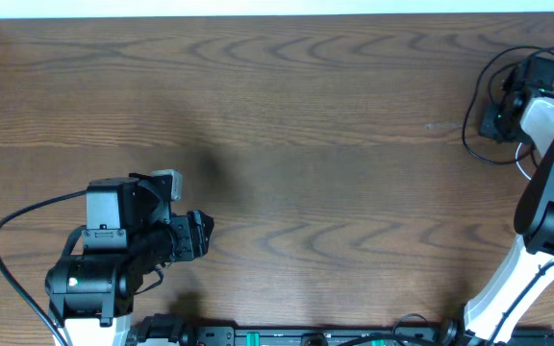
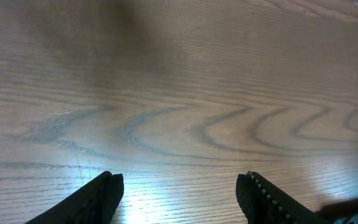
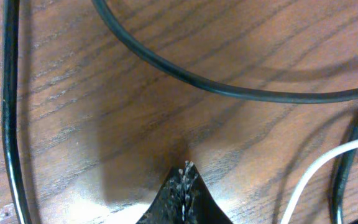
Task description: Untangle cables
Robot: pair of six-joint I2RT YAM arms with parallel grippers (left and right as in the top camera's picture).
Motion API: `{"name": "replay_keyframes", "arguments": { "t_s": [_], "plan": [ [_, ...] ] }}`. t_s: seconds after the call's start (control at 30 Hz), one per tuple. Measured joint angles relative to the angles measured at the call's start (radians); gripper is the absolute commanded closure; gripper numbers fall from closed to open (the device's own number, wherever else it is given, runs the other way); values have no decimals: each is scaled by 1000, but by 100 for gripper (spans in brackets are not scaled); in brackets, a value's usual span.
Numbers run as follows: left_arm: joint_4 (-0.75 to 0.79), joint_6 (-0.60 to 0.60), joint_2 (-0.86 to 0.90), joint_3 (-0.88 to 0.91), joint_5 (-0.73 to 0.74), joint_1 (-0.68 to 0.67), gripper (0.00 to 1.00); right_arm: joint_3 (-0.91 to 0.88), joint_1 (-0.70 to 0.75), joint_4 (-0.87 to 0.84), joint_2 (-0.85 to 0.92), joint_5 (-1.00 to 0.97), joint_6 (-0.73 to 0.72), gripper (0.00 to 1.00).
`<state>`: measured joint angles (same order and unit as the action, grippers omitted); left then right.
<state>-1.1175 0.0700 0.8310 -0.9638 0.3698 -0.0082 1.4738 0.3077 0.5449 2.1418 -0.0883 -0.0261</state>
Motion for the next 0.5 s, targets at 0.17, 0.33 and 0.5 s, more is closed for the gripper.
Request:
{"name": "replay_keyframes", "arguments": {
  "t_s": [0.17, 0.33, 0.5],
  "plan": [
    [11, 0, 0, 0, 0, 0, 36, -8, 25, -49, 0, 185, -16, 94],
    [17, 0, 0, 0, 0, 0, 36, -20, 4, -109, 0, 347, -34, 99],
    [18, 0, 0, 0, 0, 0, 36, -21, -48, -135, 0, 351, -43, 99]
  ]
}}
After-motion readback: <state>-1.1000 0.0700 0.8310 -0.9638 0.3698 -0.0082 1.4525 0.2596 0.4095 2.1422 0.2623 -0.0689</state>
